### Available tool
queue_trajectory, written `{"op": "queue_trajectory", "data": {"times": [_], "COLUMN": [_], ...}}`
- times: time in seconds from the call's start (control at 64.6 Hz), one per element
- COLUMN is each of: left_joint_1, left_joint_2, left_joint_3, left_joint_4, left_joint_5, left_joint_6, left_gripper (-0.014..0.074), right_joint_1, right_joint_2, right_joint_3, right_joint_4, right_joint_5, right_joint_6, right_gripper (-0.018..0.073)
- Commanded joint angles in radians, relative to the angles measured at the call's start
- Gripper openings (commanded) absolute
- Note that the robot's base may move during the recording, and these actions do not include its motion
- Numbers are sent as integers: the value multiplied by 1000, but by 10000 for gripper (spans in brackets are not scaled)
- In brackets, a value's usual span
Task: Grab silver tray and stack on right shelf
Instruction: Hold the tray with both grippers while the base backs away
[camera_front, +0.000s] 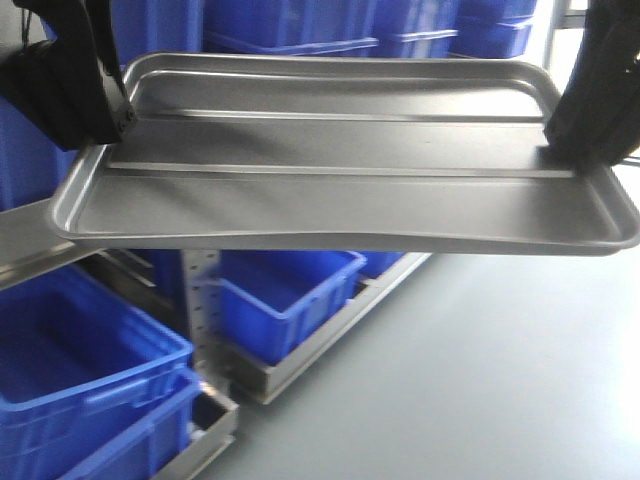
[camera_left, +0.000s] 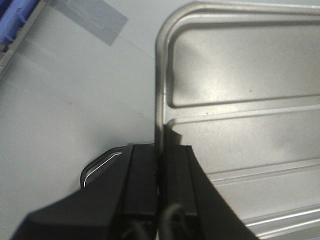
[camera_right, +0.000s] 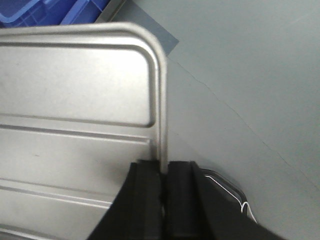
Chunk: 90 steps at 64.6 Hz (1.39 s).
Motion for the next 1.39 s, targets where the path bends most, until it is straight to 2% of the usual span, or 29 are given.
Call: {"op": "queue_trajectory", "data": {"times": [0.0,1.377], "left_joint_1": [-16,-16], "left_joint_2": [-30,-30], "left_joint_3": [-26,-26], "left_joint_4": [-9,-9], "left_joint_5": [-44,-43], "left_joint_6": [3,3], "left_gripper": [-94,-94], "right_joint_1": [3,3], "right_joint_2": [-29,-29], "right_joint_3": [-31,-31], "right_joint_4": [20,20], "right_joint_5": [-73,-71], "right_joint_6": [-1,-1], "right_gripper": [57,57]}}
